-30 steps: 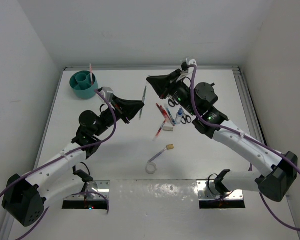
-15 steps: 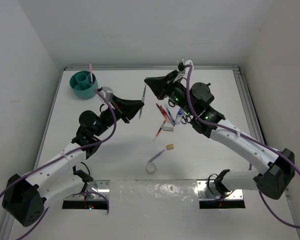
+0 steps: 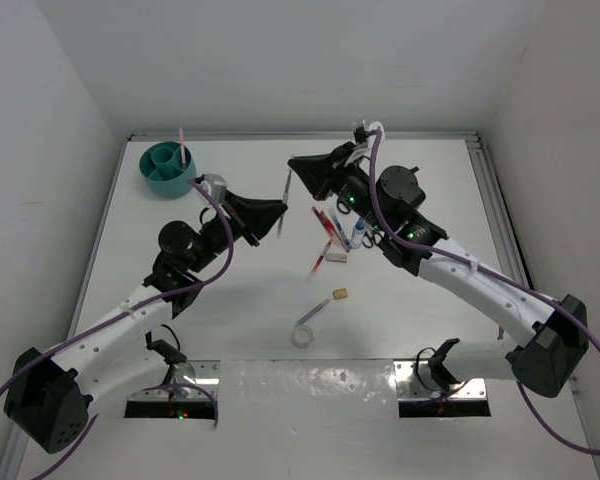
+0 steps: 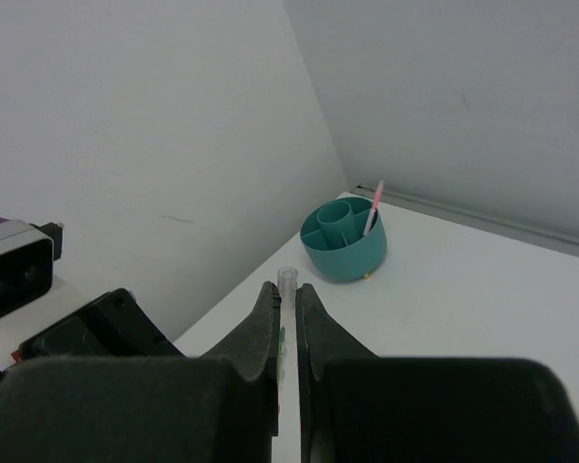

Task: Sort the stationery into containers
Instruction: Close the pen cap on the pen.

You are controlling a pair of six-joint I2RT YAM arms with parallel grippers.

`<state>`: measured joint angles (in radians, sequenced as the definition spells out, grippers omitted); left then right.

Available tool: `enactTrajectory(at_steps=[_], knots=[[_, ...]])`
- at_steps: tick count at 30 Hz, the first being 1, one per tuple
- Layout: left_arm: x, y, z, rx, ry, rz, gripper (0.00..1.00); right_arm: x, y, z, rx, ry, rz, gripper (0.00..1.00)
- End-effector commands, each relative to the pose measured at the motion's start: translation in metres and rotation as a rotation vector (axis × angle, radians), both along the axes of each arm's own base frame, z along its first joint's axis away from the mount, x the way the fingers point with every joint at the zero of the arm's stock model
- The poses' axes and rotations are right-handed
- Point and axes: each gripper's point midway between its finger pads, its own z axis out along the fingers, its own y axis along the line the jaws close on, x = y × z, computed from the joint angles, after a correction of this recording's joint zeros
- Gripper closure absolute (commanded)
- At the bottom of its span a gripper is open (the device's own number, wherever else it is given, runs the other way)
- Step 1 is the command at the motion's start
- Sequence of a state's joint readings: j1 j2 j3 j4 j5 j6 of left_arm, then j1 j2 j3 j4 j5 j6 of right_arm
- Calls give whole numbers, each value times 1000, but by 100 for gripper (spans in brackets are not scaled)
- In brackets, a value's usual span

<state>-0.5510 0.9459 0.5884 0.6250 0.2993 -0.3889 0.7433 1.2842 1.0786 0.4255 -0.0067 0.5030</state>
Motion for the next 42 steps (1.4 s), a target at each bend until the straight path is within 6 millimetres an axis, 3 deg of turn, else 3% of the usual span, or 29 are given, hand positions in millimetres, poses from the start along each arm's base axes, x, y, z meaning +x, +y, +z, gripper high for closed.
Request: enactTrajectory(at_steps=[1,17,30,42], knots=[[0,8,24,-34,-86,42,100,-5,3,-3,24,12,18,100],[4,15,54,-93,-182,83,100,-28,23,-35,50,57,167,100],[8,26,81,-99,-334,124,100,-61,35,-137,-76,148,272,100],[15,40,79,-83,-341,168,100,-70,29,-199,-159,219,269,100]])
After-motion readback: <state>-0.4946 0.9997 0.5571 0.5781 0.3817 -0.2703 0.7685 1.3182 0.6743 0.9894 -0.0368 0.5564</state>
